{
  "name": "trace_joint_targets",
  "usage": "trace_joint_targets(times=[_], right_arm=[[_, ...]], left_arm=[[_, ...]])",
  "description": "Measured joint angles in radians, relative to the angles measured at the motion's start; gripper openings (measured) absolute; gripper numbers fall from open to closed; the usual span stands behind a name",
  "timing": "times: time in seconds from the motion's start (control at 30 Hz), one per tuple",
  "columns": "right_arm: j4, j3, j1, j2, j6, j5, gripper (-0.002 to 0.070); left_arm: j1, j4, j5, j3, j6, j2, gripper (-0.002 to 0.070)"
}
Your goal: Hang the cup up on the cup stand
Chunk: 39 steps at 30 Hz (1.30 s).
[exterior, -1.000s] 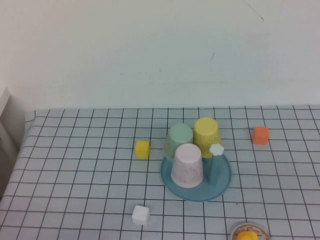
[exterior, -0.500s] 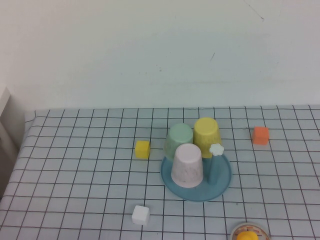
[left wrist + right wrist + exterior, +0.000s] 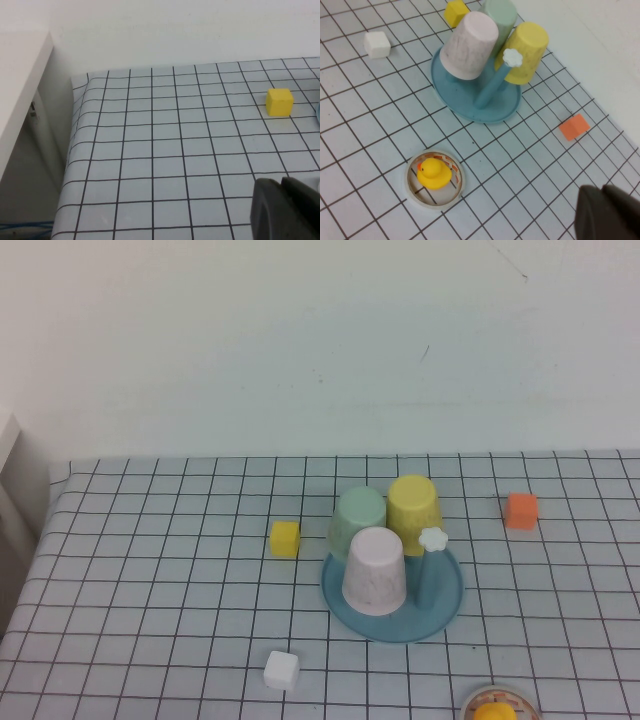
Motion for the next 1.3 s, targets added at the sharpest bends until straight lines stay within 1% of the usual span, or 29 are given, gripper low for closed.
trace_joint_targets(times=[0.27,0.37,0.47,0.6,0.77,0.83,0.9,1.0,1.2,1.3], right_arm=[[0.0,0.0,0.0,0.0,-0.003,0.0,-0.0001],[-0.002,0.0,-0.033,-0.034,-0.055,-0.008,-0.0001],[0.009,0.0,-0.13,-0.07,-0.069,-0.077,-0.0001],[0.08,0.009,-0.326,-0.106,-0.056,-0.215,-0.0001],[0.171,0.095,-0.552,-0.167,-0.003,-0.402,-0.0001],[0.199,0.131,-0.626,-0.184,0.015,-0.453,-0.0001],[0.21,0.161,-0.674,-0.191,0.025,-0.464,-0.0001],[0.214,0.188,-0.699,-0.191,0.029,-0.466,-0.0001],[0.218,0.212,-0.702,-0.194,0.031,-0.458,-0.0001],[0.229,0.248,-0.723,-0.227,0.001,-0.454,-0.0001]], left_arm=[[0.0,0.0,0.0,0.0,0.002,0.0,0.0],[0.0,0.002,0.0,0.0,0.002,0.0,0.0],[0.0,0.002,0.0,0.0,0.002,0.0,0.0],[0.0,0.002,0.0,0.0,0.002,0.0,0.0],[0.0,0.002,0.0,0.0,0.002,0.0,0.0],[0.0,0.002,0.0,0.0,0.002,-0.001,0.0],[0.0,0.002,0.0,0.0,0.002,-0.001,0.0],[0.0,0.002,0.0,0.0,0.002,-0.001,0.0],[0.0,0.002,0.0,0.0,0.002,-0.001,0.0],[0.0,0.002,0.0,0.0,0.002,-0.001,0.0]])
